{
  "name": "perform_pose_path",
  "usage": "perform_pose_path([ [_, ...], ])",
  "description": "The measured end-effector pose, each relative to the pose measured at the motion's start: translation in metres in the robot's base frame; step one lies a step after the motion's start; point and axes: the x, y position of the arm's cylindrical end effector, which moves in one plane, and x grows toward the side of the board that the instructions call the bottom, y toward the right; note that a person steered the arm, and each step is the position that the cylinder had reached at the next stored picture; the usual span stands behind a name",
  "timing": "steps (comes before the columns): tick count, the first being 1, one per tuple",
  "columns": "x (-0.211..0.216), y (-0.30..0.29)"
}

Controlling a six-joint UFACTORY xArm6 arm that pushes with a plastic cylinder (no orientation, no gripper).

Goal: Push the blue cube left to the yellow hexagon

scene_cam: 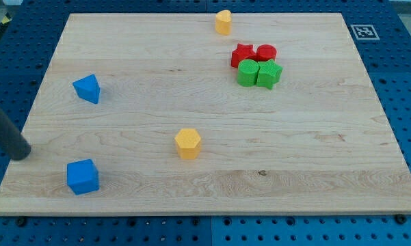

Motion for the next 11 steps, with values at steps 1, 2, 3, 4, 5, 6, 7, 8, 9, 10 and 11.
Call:
perform_pose_path([
  [1, 0.035, 0.028],
  [2, 0.061, 0.074],
  [3, 0.066, 0.126],
  [4, 0.045, 0.127],
  [5, 0.044, 0.097],
  [6, 0.036, 0.072],
  [7, 0.012, 0.071],
  [8, 0.009, 0.091],
  [9, 0.006, 0.082],
  [10, -0.015, 0.037],
  [11, -0.025, 0.038],
])
